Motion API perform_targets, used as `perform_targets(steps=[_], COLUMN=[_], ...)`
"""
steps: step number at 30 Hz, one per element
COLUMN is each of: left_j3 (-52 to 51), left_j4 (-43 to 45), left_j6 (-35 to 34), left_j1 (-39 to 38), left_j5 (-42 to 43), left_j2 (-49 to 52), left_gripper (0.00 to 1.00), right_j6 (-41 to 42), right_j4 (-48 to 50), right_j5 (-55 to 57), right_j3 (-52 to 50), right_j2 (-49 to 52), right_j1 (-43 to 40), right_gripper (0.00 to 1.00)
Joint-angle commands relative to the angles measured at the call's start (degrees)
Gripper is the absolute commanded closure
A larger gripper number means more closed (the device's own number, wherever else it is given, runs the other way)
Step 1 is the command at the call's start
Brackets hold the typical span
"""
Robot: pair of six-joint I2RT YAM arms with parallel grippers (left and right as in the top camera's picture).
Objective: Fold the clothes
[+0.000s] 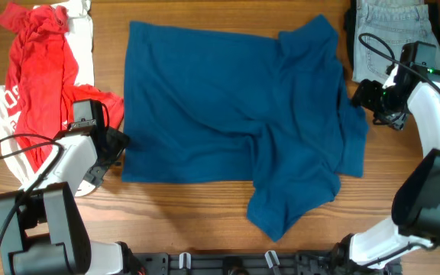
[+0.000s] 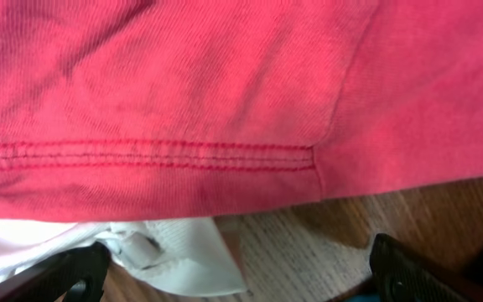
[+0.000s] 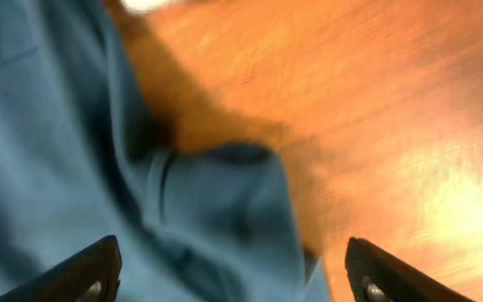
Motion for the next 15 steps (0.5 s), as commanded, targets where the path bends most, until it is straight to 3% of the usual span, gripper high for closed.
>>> perform_targets(steps=[1, 7, 9, 10, 15], left_j3=[-0.7, -0.7, -0.7, -0.7, -0.7], left_j4=[1.2, 1.8, 2.0, 2.0, 2.2], left_j6=[1.2, 1.2, 1.2, 1.2, 1.2], left_j1=[0.4, 0.4, 0.4, 0.4, 0.4], left_j5=[-0.9, -0.9, -0.9, -0.9, -0.9], left_j2=[0.7, 0.7, 0.7, 0.7, 0.7], left_gripper=[0.0, 0.0, 0.0, 0.0, 0.0], right_j6=[-5.5, -9.3, -9.2, -9.2, -8.8], right_j4=[3.5, 7.1, 7.8, 7.8, 7.8], right_j5=[-0.5, -6.5, -6.5, -6.1, -1.5], right_j3=[0.5, 0.5, 0.5, 0.5, 1.0], right_j2=[4.7, 9.0, 9.9, 10.1, 7.9], right_j1=[-0.3, -0.3, -0.3, -0.3, -0.8], right_gripper=[0.23, 0.41, 0.57, 0.79, 0.94])
